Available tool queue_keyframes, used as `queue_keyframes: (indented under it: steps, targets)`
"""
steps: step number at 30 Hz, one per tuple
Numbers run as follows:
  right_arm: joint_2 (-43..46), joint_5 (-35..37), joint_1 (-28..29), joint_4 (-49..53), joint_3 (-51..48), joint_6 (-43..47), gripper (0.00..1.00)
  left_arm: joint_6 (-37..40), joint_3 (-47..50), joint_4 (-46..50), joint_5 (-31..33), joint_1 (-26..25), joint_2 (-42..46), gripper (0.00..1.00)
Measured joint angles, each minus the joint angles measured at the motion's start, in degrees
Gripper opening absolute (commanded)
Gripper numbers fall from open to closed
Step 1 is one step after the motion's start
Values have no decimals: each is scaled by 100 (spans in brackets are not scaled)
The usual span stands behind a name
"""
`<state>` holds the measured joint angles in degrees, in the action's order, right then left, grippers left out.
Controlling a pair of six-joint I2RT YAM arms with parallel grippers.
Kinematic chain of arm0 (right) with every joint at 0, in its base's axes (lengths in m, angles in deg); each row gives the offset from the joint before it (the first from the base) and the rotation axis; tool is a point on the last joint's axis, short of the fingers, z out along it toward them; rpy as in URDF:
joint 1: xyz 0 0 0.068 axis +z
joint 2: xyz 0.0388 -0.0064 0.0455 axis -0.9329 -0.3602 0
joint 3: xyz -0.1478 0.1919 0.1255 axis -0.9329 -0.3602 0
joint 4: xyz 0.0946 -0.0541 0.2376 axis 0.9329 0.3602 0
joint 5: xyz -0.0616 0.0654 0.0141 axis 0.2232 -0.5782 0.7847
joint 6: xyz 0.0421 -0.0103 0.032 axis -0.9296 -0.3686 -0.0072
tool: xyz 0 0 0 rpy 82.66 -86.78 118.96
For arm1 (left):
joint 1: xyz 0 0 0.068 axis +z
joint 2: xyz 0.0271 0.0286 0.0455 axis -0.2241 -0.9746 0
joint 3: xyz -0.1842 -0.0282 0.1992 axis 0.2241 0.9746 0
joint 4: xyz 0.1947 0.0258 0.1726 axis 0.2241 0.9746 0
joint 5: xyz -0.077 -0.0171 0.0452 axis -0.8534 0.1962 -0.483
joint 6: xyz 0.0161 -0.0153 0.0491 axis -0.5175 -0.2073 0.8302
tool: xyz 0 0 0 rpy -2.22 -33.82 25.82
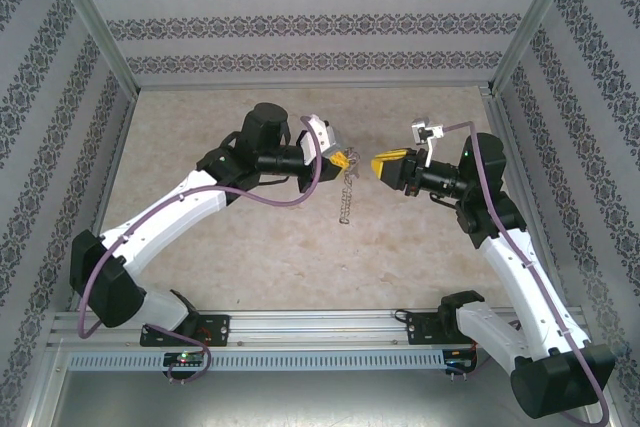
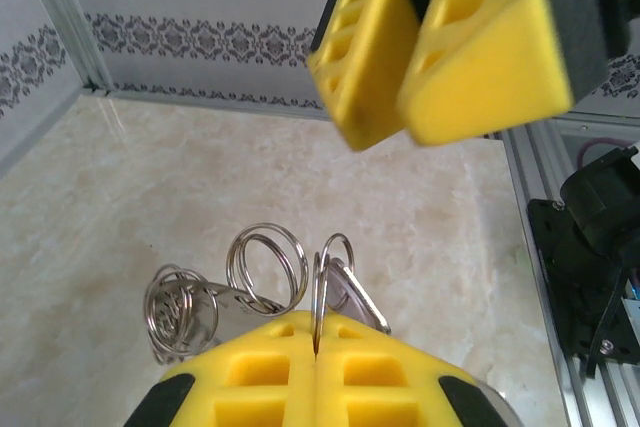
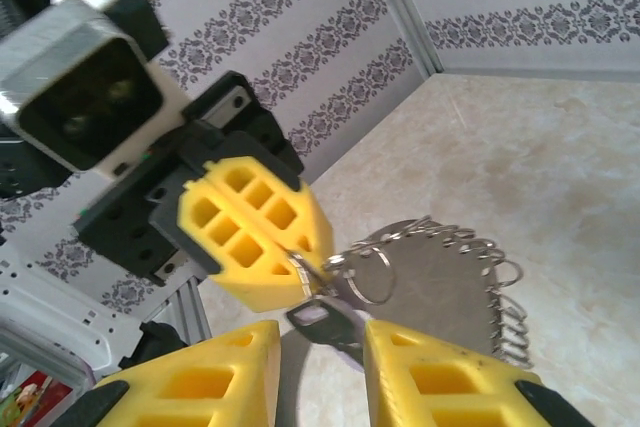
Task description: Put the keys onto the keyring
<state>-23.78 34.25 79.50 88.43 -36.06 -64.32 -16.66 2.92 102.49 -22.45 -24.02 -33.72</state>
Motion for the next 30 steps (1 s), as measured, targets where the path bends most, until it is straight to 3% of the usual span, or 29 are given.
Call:
queue_keyframes:
  steps: [12,30]
  targets:
    - [-332,17,428,-271,0,-142,23,79,-238,391,-205,72,-216,0]
    - [-579,127,597,-393,0,-232,19,101,-278,463,-232,94,-225,0]
